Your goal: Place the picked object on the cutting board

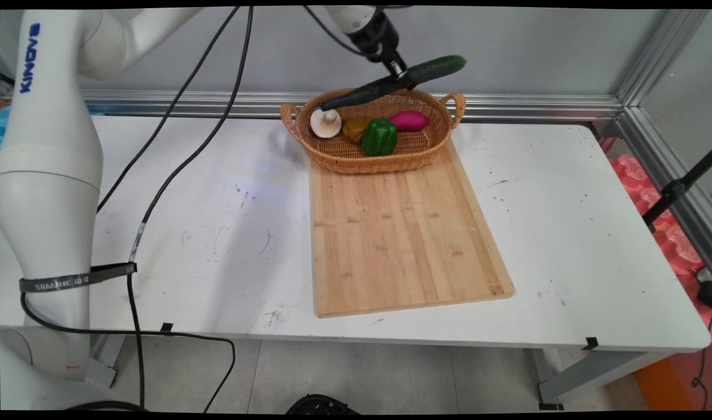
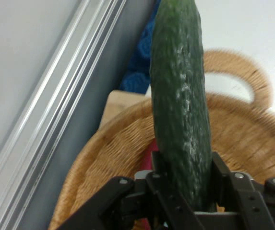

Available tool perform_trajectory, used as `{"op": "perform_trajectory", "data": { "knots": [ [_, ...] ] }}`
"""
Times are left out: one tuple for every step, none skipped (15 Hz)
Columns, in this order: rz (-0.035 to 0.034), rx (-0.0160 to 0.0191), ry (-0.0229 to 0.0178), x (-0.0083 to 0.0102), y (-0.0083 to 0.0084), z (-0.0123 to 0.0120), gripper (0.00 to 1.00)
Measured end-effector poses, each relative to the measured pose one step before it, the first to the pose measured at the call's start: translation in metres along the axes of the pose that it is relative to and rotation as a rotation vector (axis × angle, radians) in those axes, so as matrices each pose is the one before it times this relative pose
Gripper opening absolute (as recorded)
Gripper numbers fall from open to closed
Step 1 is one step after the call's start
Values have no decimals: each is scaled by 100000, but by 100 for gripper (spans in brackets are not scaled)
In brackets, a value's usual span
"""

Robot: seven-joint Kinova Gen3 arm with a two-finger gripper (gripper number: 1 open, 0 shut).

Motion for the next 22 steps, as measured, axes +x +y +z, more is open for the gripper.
{"op": "perform_trajectory", "data": {
  "knots": [
    [85,-221,252,702,736,-537,0],
    [-124,-286,62,499,670,-455,0],
    [36,-503,-73,581,887,-479,0],
    [249,-584,-186,505,939,-447,0],
    [180,-996,-312,498,1141,-498,0],
    [203,-978,-423,349,1037,-369,0],
    [-1,-629,-339,151,672,-261,0],
    [131,-1017,-640,168,1065,-317,0],
    [-125,-1065,-937,-28,1188,-351,0],
    [2,-1138,-1044,-205,1276,-322,0],
    [230,-973,-915,-310,1085,-229,0],
    [241,-719,-603,-264,759,-139,0],
    [885,-1091,-1085,-468,1264,-123,0],
    [576,-667,-652,-348,809,-51,0],
    [733,-801,-921,-535,1173,-48,0],
    [306,-287,-458,-377,709,-3,0],
    [465,-458,-726,-580,1033,36,0],
    [402,-596,-759,-693,1086,108,0],
    [537,-661,-483,-651,982,189,0],
    [399,-626,-409,-668,879,251,0],
    [341,-513,-275,-547,681,271,0],
    [399,-409,-245,-617,656,370,0]
  ]
}}
